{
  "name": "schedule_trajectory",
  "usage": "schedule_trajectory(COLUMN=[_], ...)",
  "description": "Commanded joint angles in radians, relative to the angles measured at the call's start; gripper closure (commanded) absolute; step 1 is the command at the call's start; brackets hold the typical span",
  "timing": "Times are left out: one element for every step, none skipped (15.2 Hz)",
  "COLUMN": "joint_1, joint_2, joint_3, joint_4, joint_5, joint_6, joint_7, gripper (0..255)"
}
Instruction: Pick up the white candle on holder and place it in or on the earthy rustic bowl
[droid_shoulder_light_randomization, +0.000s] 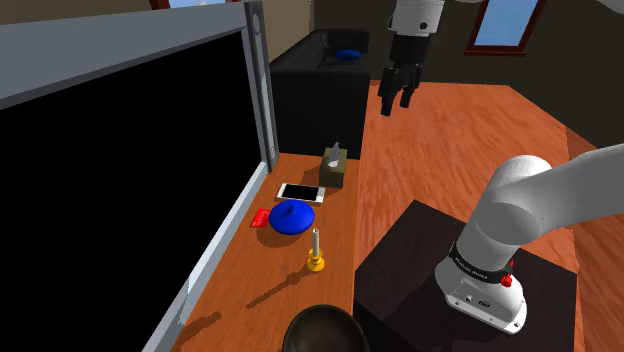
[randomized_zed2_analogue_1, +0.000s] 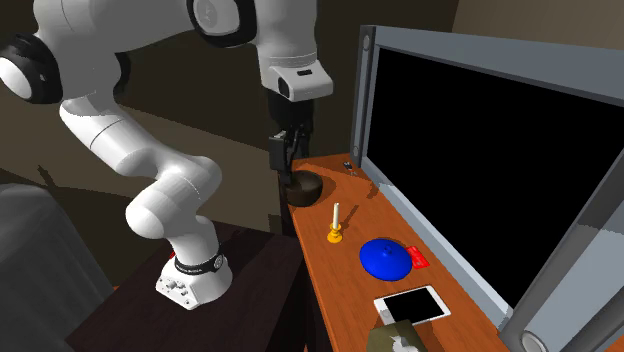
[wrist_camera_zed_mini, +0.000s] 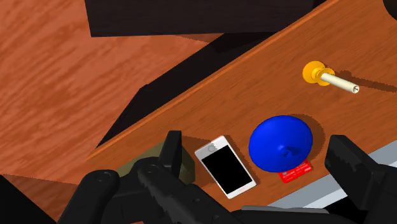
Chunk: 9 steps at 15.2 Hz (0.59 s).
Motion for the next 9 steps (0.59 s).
schedule_trajectory(joint_1=[0.0, 0.005, 0.01, 0.015, 0.021, 0.027, 0.034, 0.04, 0.047], joint_2=[0.0, -0.006, -0.01, -0.012, -0.013, -0.013, -0.01, -0.006, -0.001], joint_3=[0.0, 0.02, 0.04, 0.06, 0.08, 0.101, 0.122, 0.144, 0.166], joint_4=[0.0, -0.027, -0.052, -0.077, -0.1, -0.122, -0.142, -0.162, -0.18], joint_5=[0.0, 0.011, 0.023, 0.034, 0.046, 0.058, 0.07, 0.083, 0.095], joint_6=[0.0, 0.024, 0.049, 0.074, 0.099, 0.125, 0.151, 0.178, 0.206], joint_7=[0.0, 0.019, 0.039, 0.058, 0.077, 0.096, 0.116, 0.135, 0.154], gripper=[0, 0, 0, 0, 0, 0, 0, 0, 0])
